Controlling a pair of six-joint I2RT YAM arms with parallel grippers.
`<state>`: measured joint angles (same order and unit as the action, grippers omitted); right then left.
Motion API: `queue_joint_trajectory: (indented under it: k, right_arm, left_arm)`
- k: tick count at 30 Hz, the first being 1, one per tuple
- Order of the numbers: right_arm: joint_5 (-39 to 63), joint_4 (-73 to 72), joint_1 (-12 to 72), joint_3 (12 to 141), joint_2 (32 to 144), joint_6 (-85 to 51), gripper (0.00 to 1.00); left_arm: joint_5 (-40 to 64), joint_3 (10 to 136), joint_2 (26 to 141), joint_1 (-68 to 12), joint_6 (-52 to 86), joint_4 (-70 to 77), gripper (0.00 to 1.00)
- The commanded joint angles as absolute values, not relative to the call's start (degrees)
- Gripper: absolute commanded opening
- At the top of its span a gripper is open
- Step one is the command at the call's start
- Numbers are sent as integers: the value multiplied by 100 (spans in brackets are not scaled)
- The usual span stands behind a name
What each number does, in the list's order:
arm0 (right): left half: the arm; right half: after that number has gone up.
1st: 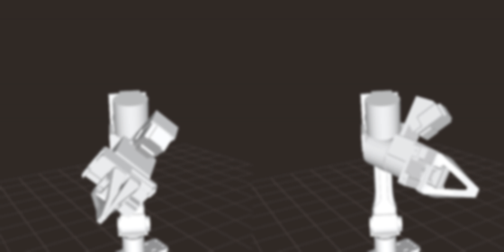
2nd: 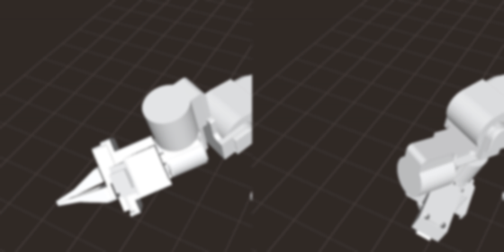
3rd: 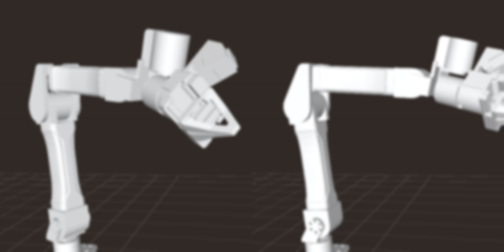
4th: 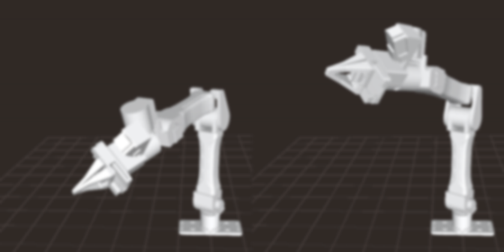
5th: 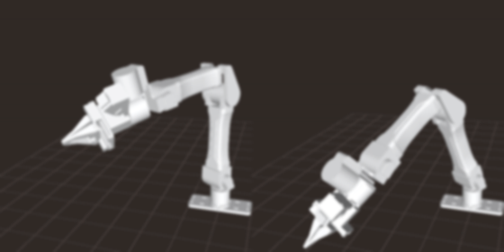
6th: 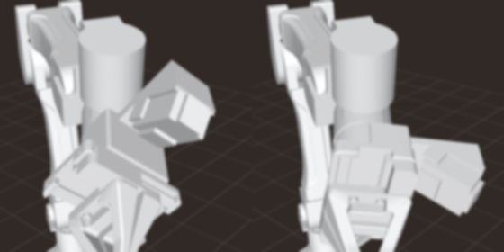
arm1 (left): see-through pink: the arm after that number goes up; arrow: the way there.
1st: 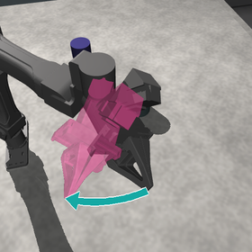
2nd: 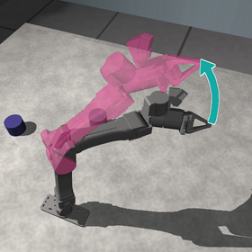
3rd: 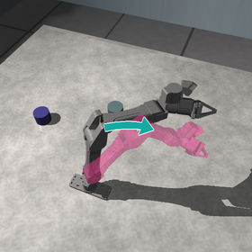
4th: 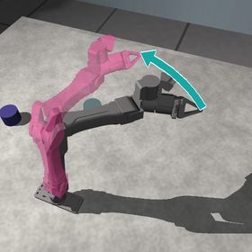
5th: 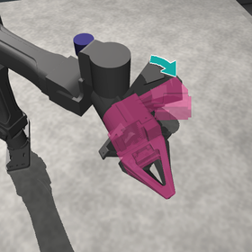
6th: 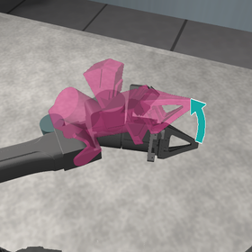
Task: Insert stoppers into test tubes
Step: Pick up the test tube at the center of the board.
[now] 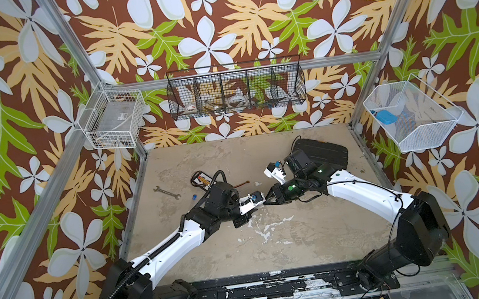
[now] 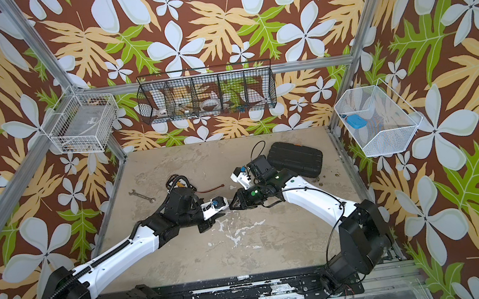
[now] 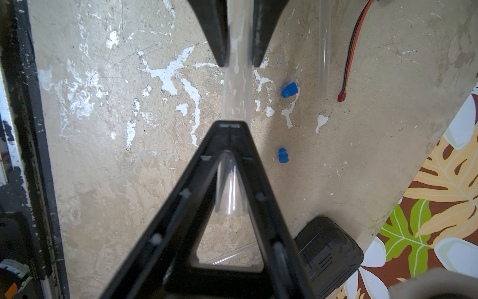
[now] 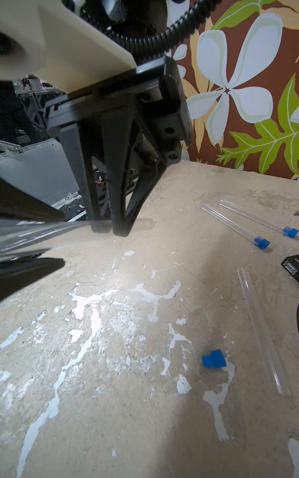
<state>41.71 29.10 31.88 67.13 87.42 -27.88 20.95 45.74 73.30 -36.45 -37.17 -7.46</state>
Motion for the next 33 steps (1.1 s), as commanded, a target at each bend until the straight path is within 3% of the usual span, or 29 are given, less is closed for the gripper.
queue_joint_trajectory:
  k: [1,15,25,33]
  right_arm:
    - [4154,2815,3191,6721,8745,-2786,26]
    - [4297,2753,3193,6658,8771,-2787,19]
    - [4663,2668,3190,6634,8702,-2856,18]
    - [4940,2643,3190,6587,8675,-2873,18]
  left_arm:
    - [2065,4579,7338,-3656,-3665,-623,7]
    - [2021,4579,7348,-3654,-3682,-606,8]
    - [1898,4295,7282,-3651,-3759,-440,31]
    - [1895,4054,7179,-3656,-3712,-242,31]
